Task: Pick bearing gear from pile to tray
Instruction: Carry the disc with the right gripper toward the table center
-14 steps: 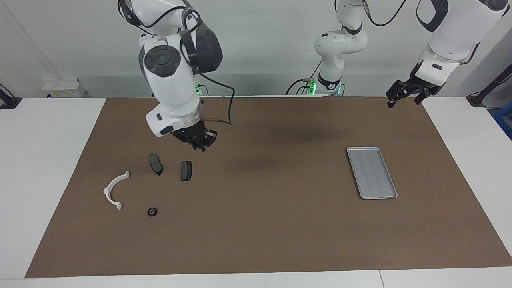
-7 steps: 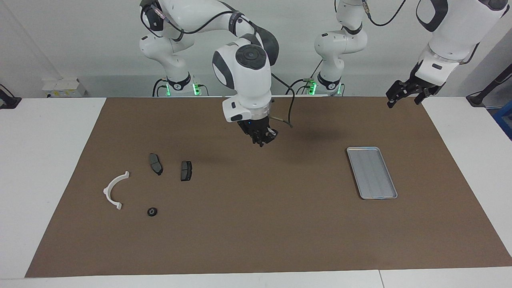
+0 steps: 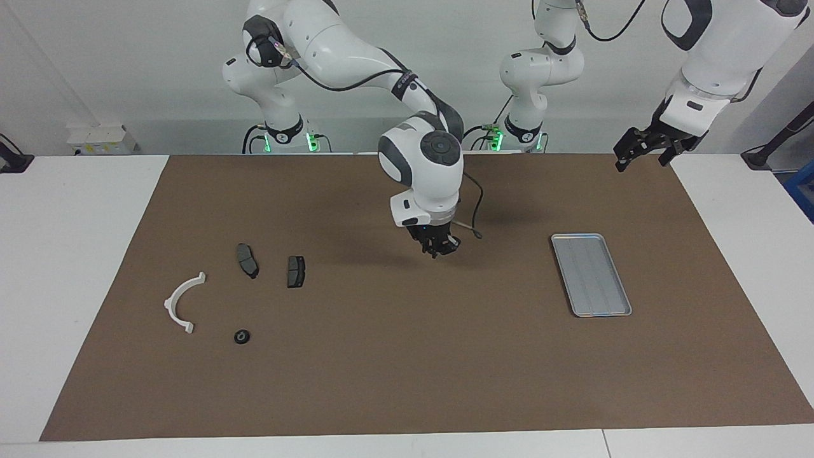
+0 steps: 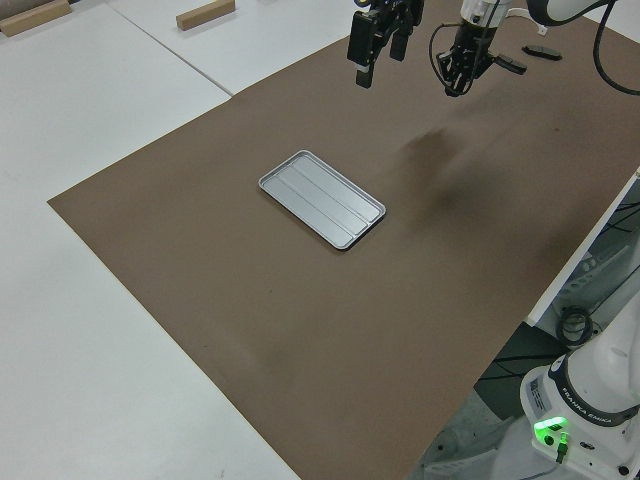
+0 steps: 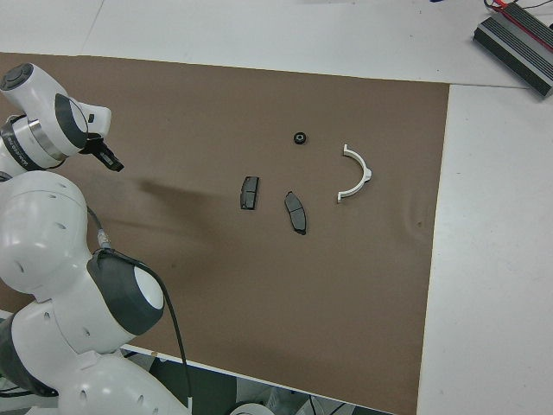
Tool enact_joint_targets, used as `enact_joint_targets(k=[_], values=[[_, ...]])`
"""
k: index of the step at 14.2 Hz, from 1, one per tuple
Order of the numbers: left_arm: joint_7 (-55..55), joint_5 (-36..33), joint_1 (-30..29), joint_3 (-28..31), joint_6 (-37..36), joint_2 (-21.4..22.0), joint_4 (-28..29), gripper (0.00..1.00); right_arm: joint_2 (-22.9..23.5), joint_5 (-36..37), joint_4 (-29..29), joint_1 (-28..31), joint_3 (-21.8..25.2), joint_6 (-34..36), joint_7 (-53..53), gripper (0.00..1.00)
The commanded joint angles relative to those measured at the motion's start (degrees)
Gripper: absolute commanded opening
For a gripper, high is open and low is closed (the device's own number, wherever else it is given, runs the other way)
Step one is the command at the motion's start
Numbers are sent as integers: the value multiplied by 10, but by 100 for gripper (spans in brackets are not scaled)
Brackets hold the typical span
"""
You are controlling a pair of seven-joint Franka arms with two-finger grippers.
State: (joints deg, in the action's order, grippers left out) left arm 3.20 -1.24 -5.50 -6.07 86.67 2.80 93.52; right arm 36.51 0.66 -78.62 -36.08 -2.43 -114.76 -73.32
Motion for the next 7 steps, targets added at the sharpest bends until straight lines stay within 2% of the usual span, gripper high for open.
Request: enact_joint_targets(k=[1, 7], values=[[-5, 2, 0, 0, -4, 8, 10, 100, 16, 15, -13, -4, 1, -43, -13, 0], [-5, 2, 0, 0, -4, 8, 10, 100, 46, 28, -21, -13, 2, -86, -16, 0]])
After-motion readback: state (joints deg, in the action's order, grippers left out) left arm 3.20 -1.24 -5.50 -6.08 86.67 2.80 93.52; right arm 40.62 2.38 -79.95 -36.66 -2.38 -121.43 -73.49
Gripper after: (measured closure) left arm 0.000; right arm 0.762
